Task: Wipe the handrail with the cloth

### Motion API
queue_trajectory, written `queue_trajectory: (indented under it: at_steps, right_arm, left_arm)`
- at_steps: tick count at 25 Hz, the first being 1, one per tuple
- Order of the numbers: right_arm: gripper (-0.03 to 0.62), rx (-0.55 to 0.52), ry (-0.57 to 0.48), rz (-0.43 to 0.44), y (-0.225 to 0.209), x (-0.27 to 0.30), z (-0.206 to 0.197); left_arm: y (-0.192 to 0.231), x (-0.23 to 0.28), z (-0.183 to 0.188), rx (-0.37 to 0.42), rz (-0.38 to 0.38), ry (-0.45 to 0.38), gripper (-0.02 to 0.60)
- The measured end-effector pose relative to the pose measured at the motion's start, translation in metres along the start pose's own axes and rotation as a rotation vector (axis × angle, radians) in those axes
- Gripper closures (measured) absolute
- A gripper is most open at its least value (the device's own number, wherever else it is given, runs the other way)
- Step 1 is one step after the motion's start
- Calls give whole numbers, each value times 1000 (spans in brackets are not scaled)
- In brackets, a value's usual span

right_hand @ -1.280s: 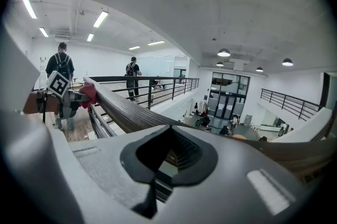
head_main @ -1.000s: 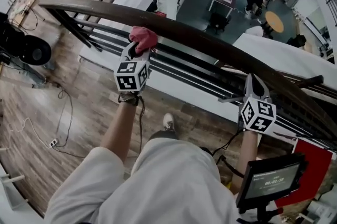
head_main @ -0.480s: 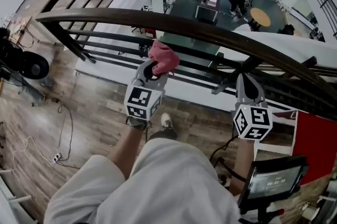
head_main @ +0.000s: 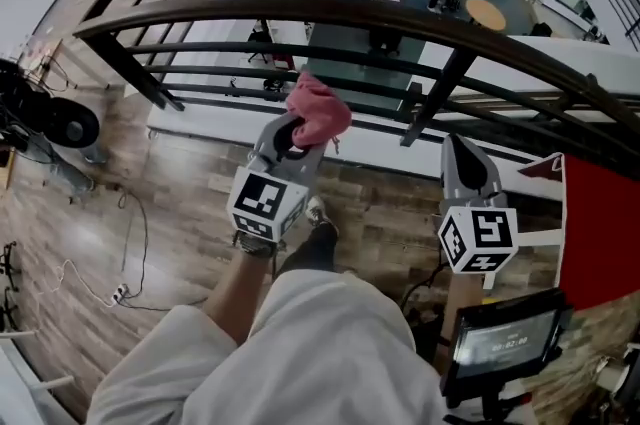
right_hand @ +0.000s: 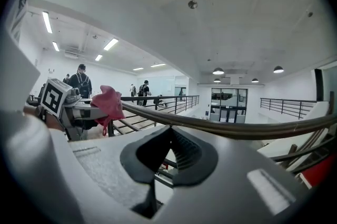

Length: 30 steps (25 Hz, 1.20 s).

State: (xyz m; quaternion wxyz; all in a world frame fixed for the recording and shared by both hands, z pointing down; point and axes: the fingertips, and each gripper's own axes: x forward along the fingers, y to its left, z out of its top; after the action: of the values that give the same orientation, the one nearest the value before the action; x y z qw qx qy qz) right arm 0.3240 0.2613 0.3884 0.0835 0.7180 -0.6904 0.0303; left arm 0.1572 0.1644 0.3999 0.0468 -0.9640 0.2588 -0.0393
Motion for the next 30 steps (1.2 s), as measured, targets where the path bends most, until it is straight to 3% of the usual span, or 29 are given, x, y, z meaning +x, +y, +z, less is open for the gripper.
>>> queue_trajectory:
  at_steps: [7,19,30]
  right_arm:
    - [592,-5,-2,30,29,-18,8]
    - [594,-53,-73,-18,84,5,52]
    - [594,-78,-84,-14,107,11,63]
  left_arm:
    - [-27,-37,7,9,-53,3,489]
    - [44,-70,36,16,-35,-50,489]
    - [53,-78,35,-15,-54,-61,489]
